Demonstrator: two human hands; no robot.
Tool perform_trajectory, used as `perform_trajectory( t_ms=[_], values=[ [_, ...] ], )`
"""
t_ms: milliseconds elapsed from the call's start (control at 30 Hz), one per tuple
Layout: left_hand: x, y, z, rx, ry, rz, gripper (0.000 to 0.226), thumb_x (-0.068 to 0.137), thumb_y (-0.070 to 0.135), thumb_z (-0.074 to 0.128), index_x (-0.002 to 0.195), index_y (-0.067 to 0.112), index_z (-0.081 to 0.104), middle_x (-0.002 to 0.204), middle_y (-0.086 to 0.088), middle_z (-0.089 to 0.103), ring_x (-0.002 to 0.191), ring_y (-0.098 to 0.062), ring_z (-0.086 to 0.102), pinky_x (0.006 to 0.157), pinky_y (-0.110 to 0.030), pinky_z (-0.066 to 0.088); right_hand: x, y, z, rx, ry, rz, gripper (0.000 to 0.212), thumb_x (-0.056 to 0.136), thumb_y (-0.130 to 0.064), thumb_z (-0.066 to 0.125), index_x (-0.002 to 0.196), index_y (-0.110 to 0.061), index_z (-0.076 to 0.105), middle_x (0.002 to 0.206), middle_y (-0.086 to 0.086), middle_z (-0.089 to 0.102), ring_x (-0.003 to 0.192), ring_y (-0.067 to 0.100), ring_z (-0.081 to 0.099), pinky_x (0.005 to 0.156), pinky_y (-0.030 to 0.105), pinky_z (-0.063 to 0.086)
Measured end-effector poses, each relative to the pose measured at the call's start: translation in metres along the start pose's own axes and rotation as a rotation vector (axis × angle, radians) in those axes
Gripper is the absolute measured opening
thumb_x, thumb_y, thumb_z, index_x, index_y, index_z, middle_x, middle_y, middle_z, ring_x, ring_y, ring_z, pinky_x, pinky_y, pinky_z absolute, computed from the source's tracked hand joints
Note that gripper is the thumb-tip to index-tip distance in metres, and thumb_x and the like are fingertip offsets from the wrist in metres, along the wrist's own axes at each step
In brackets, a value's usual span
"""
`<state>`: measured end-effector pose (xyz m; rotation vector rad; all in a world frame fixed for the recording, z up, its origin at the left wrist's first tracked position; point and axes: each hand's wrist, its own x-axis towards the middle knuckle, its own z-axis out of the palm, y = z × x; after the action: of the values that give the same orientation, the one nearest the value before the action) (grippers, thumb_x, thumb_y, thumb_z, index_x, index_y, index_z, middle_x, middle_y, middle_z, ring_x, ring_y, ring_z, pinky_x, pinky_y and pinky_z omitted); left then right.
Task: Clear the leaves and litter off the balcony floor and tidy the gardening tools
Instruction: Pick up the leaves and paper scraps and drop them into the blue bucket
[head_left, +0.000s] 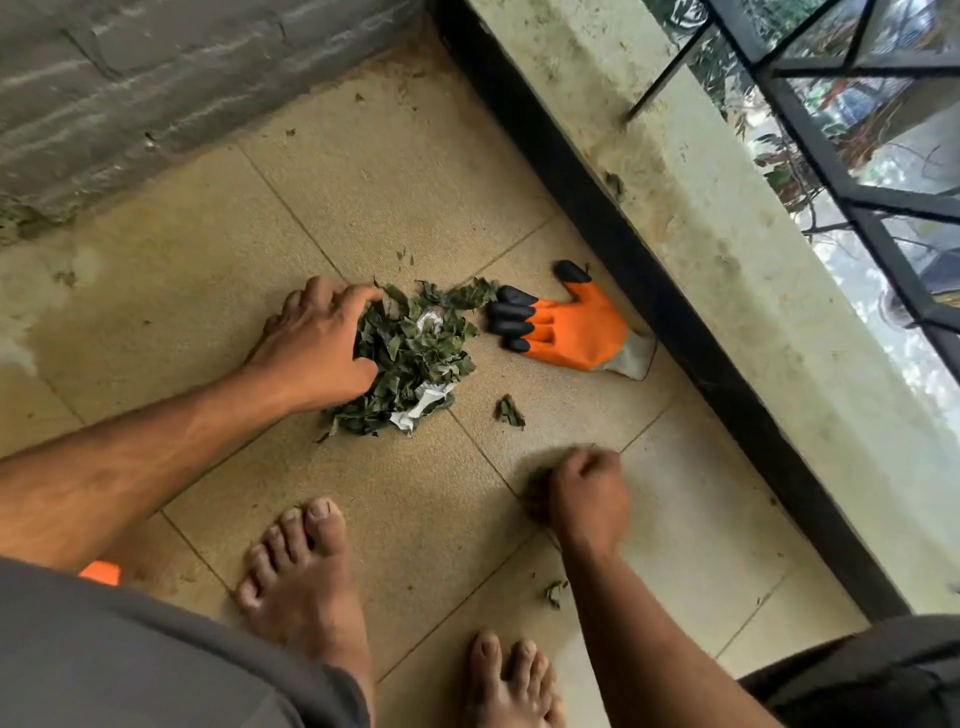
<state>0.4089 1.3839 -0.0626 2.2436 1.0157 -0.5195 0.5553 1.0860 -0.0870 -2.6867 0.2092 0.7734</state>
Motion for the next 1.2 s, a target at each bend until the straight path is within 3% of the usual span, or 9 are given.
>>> perform_trajectory(
  t_ms=[267, 367, 500, 633, 800, 933, 1000, 1100, 1200],
  values=[
    [-0.001, 0.000, 0.000, -0.024, -0.054, 0.015, 0.090, 0.088, 0.026, 0.072, 0.161, 0.036, 0.021, 0.148, -0.008, 0.026, 0.144, -0.037, 0.029, 0.118, -0.053, 0.037, 0.004, -0.120, -0.006, 0.155, -0.654, -0.435, 0.012, 0.108, -0.022, 0.052, 0.116, -0.026, 0.061, 0.103, 0.005, 0.076, 0.086, 0.023, 0.078, 0.072, 0.048, 0.067],
    [0.000, -0.001, -0.004, -0.034, -0.098, 0.017, 0.095, 0.086, 0.027, 0.074, 0.161, 0.041, 0.016, 0.153, -0.006, 0.024, 0.146, -0.036, 0.028, 0.119, -0.052, 0.037, 0.020, -0.111, -0.047, -0.355, -0.989, -0.484, 0.028, 0.102, -0.003, 0.049, 0.113, -0.017, 0.071, 0.103, 0.007, 0.079, 0.095, 0.026, 0.077, 0.064, 0.036, 0.061],
    [0.000, -0.006, -0.012, -0.007, -0.152, 0.030, 0.110, 0.081, 0.029, 0.080, 0.162, 0.047, 0.006, 0.155, -0.002, 0.020, 0.147, -0.034, 0.026, 0.119, -0.050, 0.036, 0.018, -0.071, -0.056, -1.262, -1.305, -0.254, 0.033, 0.109, -0.019, 0.051, 0.137, -0.013, 0.067, 0.134, 0.008, 0.071, 0.124, 0.024, 0.067, 0.074, 0.025, 0.055],
    [-0.002, -0.012, -0.014, 0.012, -0.169, 0.004, 0.127, 0.076, 0.029, 0.088, 0.161, 0.052, -0.003, 0.154, -0.002, 0.020, 0.144, -0.031, 0.025, 0.118, -0.050, 0.038, 0.009, -0.024, -0.022, -1.415, -1.380, -0.354, 0.037, 0.105, -0.015, 0.054, 0.141, -0.020, 0.063, 0.137, 0.005, 0.070, 0.122, 0.030, 0.068, 0.098, 0.039, 0.057],
    [-0.010, -0.020, -0.012, 0.024, -0.156, -0.064, 0.140, 0.072, 0.036, 0.095, 0.161, 0.055, -0.011, 0.152, -0.007, 0.020, 0.145, -0.034, 0.027, 0.121, -0.054, 0.038, -0.002, -0.047, 0.002, -1.074, -1.278, -0.633, 0.031, 0.101, -0.006, 0.055, 0.123, -0.020, 0.074, 0.110, 0.008, 0.079, 0.101, 0.025, 0.077, 0.096, 0.044, 0.061],
    [-0.016, -0.022, -0.002, 0.016, -0.152, -0.094, 0.149, 0.068, 0.041, 0.099, 0.161, 0.054, -0.016, 0.153, -0.010, 0.020, 0.138, -0.032, 0.037, 0.118, -0.047, 0.043, 0.000, -0.093, 0.006, -0.553, -0.992, -0.845, 0.041, 0.095, 0.000, 0.055, 0.113, -0.031, 0.076, 0.114, -0.017, 0.073, 0.100, -0.003, 0.069, 0.084, 0.019, 0.057],
    [-0.017, -0.023, 0.004, 0.004, -0.158, -0.079, 0.155, 0.062, 0.044, 0.101, 0.159, 0.055, -0.019, 0.149, -0.008, 0.021, 0.125, -0.026, 0.043, 0.109, -0.043, 0.050, 0.000, -0.118, -0.001, -0.292, -0.850, -0.932, 0.045, 0.090, 0.007, 0.052, 0.096, -0.028, 0.079, 0.108, -0.016, 0.074, 0.101, 0.000, 0.069, 0.082, 0.021, 0.057],
    [-0.019, -0.023, 0.011, -0.012, -0.155, -0.050, 0.164, 0.053, 0.051, 0.103, 0.158, 0.056, -0.024, 0.147, -0.004, 0.018, 0.117, -0.021, 0.043, 0.101, -0.039, 0.053, 0.014, -0.146, -0.008, -0.079, -0.644, -0.816, 0.040, 0.087, 0.007, 0.056, 0.078, -0.026, 0.076, 0.084, -0.011, 0.077, 0.083, 0.006, 0.072, 0.073, 0.031, 0.058],
    [-0.024, -0.022, 0.022, 0.007, -0.120, -0.002, 0.170, 0.051, 0.056, 0.102, 0.156, 0.053, -0.031, 0.146, -0.003, 0.015, 0.123, -0.024, 0.041, 0.106, -0.040, 0.051, 0.035, -0.156, -0.007, -0.246, -0.340, -0.724, 0.032, 0.085, -0.008, 0.062, 0.097, -0.033, 0.078, 0.097, -0.014, 0.076, 0.090, 0.013, 0.071, 0.077, 0.033, 0.058]
  ],
)
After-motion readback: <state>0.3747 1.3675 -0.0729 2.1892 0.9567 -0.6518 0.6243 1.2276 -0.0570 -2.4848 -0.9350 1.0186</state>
